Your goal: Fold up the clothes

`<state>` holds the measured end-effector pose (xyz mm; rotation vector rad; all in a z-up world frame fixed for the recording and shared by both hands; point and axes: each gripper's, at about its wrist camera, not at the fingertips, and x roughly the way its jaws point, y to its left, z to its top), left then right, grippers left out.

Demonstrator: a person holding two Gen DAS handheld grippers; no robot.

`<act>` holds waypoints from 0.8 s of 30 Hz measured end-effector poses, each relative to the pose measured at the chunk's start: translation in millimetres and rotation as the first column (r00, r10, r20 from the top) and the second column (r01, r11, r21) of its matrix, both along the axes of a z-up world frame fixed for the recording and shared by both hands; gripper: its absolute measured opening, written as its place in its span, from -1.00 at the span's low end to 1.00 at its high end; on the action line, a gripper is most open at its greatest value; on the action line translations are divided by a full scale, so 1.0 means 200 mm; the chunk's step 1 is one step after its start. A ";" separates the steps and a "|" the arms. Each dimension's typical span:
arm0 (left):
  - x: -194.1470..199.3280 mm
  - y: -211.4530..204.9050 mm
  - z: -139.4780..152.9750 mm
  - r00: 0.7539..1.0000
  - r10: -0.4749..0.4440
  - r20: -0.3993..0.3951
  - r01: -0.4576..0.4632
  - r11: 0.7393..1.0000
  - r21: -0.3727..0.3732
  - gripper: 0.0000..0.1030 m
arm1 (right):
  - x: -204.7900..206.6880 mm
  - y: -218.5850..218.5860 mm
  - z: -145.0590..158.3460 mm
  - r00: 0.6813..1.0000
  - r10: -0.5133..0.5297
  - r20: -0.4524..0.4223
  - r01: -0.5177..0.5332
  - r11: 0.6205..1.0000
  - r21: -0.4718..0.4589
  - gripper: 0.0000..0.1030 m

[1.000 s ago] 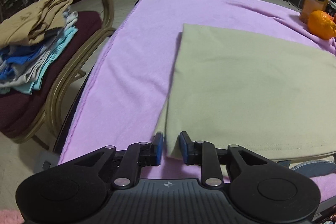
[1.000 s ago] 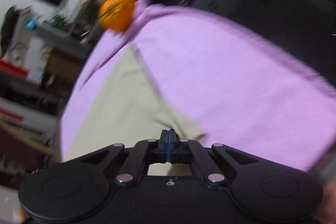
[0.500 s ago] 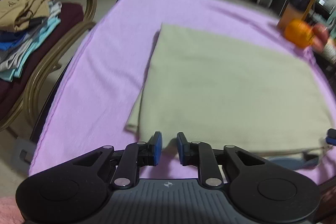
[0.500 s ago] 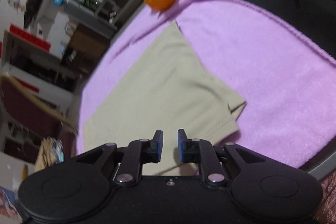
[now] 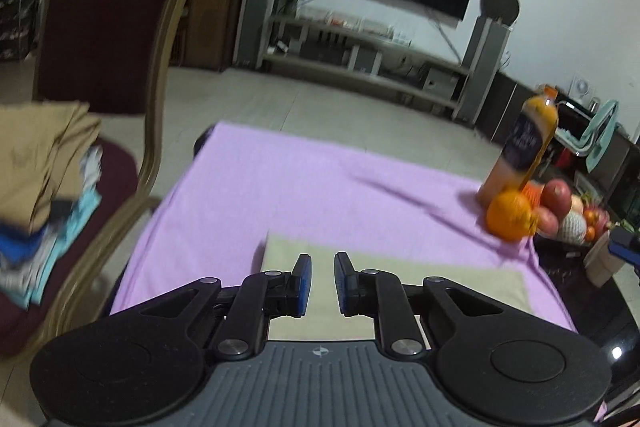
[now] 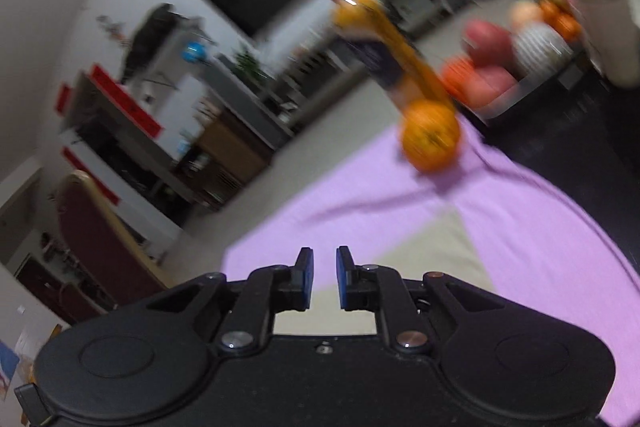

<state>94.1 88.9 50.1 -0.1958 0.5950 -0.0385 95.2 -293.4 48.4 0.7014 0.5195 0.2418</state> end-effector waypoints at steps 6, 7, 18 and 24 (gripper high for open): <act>0.29 -0.09 -0.21 0.996 -0.030 -0.086 0.034 0.998 0.055 -0.67 | 0.28 0.05 -0.04 0.995 0.039 0.088 -0.031 0.996 -0.088 -0.49; 0.34 -0.11 -0.30 0.990 -0.034 -0.138 0.043 0.997 0.064 -0.68 | 0.31 0.04 -0.12 0.998 0.026 0.059 -0.020 0.995 -0.095 -0.49; 0.73 -0.27 -0.65 0.967 -0.092 -0.238 0.110 0.992 0.066 -0.75 | 0.68 -0.09 -0.75 0.953 0.105 -0.283 -0.034 0.968 0.247 -0.68; 0.81 -0.17 -0.68 0.983 -0.002 -0.182 0.028 0.989 0.142 -0.61 | 0.79 -0.07 -0.91 0.934 0.184 -0.308 -0.097 0.955 0.279 -0.94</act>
